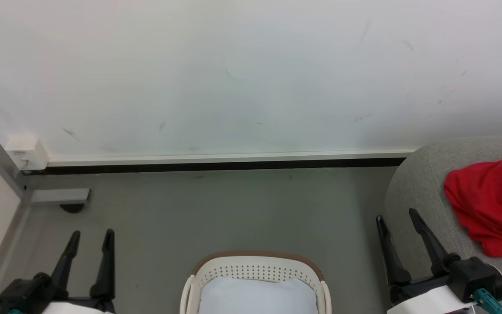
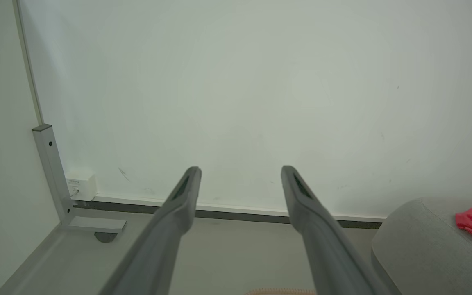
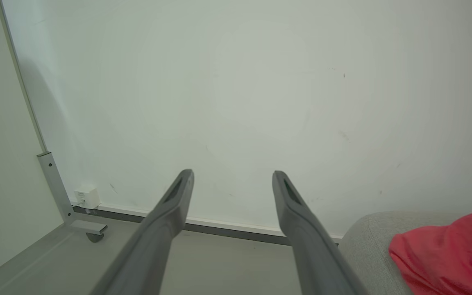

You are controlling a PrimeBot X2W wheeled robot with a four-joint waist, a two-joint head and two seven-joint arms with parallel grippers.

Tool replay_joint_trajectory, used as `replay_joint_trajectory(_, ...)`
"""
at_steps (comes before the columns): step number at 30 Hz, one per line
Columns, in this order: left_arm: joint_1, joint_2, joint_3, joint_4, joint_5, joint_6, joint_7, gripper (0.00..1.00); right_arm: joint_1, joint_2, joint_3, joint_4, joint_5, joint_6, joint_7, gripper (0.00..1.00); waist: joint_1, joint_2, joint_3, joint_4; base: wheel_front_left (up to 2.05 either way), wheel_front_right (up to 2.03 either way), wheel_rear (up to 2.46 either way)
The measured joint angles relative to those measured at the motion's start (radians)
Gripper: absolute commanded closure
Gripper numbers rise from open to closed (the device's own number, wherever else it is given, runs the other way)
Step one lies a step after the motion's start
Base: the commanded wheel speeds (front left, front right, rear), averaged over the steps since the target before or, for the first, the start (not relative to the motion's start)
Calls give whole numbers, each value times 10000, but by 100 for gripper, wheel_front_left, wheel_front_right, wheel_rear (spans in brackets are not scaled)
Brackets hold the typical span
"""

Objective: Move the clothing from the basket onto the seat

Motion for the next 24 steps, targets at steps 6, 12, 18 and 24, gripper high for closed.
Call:
replay_joint_trajectory(6, 13, -10, -23, 33, -13, 0, 0, 0, 21, 0, 128, -8, 54, 2, 0, 0, 0, 0, -15, -62, 0, 0, 0)
replay_joint_trajectory(12, 19, -6, -88, 140, -88, 0, 0, 100, 33, 0, 207, 15, 107, 2, 0, 100, 0, 0, -13, -112, 0, 0, 0)
replay_joint_trajectory(18, 232, -307, -207, 541, -318, -2, 109, 100, 387, 2, 215, 324, 410, 2, 77, 100, 0, 0, -11, -106, 0, 0, 0)
replay_joint_trajectory(24, 223, -387, -113, 585, -1369, -2, 439, 100, 396, -46, 77, 320, 1632, 2, 334, 100, 0, 0, -6, -81, 0, 0, 0)
